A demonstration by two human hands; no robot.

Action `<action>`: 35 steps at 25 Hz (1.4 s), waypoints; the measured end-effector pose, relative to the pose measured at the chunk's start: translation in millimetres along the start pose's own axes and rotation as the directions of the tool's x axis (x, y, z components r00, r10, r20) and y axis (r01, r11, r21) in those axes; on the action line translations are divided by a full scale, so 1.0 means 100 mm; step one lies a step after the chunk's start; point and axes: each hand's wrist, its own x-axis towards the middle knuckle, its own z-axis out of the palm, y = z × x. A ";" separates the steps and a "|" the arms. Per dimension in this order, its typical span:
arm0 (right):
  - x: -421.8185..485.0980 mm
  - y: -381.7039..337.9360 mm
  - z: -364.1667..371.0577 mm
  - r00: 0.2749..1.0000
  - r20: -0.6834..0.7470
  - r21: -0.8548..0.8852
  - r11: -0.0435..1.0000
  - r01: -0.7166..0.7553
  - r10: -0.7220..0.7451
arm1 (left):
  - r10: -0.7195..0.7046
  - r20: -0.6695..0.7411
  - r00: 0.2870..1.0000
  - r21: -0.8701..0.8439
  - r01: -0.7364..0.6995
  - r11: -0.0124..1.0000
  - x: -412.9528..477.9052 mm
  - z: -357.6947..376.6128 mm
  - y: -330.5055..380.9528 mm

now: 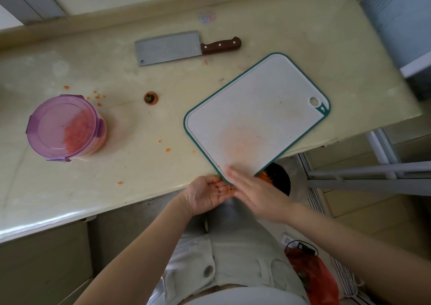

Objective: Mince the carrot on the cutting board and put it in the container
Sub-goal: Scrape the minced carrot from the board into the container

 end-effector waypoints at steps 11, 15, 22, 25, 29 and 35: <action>0.43 -0.17 -0.04 0.985 -0.135 -0.052 0.992 -0.117 0.109 | 0.167 0.045 0.985 -0.064 -0.164 0.984 -0.05 -0.08 -0.13; 0.08 -0.30 0.21 0.986 -0.050 -0.125 0.981 0.149 -0.157 | 0.216 0.033 0.976 0.000 -0.216 0.976 -0.06 -0.17 -0.15; 0.19 -0.28 0.16 0.991 -0.133 -0.068 0.997 -0.025 0.016 | 0.193 0.052 0.980 -0.120 -0.186 0.975 -0.06 -0.16 -0.15; 0.11 -0.30 0.13 0.972 -0.234 -0.023 1.000 0.011 -0.016 | 0.193 0.041 0.980 -0.110 -0.187 0.976 -0.08 -0.14 -0.15; 0.40 -0.21 -0.13 0.972 -0.230 -0.058 0.996 -0.071 0.056 | 0.179 0.029 0.983 -0.075 -0.177 0.981 -0.09 -0.11 -0.14; 0.52 -0.10 -0.23 0.978 -0.187 -0.143 0.988 0.060 -0.086 | 0.160 0.035 0.986 -0.068 -0.158 0.985 -0.09 -0.11 -0.13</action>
